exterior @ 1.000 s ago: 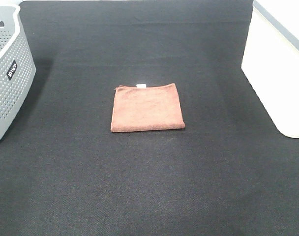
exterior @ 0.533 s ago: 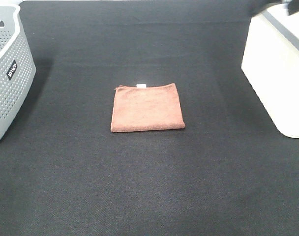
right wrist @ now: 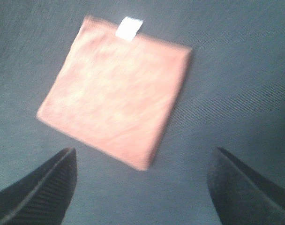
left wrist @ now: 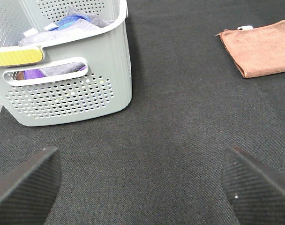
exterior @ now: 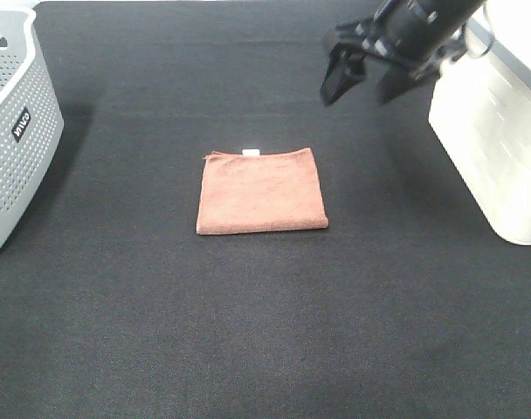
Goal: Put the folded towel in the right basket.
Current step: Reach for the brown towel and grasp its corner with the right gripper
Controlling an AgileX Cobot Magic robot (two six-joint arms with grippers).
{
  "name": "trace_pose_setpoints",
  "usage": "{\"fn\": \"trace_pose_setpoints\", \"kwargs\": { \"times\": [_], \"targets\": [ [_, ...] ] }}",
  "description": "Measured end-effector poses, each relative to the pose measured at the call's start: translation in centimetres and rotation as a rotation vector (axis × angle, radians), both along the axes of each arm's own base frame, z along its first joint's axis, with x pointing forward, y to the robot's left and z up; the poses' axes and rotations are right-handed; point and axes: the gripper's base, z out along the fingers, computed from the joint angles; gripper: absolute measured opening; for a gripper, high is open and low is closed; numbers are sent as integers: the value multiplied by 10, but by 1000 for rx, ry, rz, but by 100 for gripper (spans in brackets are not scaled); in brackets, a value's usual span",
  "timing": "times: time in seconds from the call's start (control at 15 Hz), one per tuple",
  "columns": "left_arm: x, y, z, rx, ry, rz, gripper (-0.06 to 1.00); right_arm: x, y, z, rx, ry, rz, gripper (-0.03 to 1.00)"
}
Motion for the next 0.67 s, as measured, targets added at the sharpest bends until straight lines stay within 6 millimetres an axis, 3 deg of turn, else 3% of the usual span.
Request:
{"fn": "trace_pose_setpoints", "kwargs": {
  "times": [0.07, 0.47, 0.67],
  "targets": [
    [0, 0, 0, 0, 0, 0, 87, 0, 0, 0, 0, 0, 0, 73],
    [0, 0, 0, 0, 0, 0, 87, 33, 20, -61, 29, 256, 27, 73],
    [0, 0, 0, 0, 0, 0, 87, 47, 24, -84, 38, 297, 21, 73]
  ]
}}
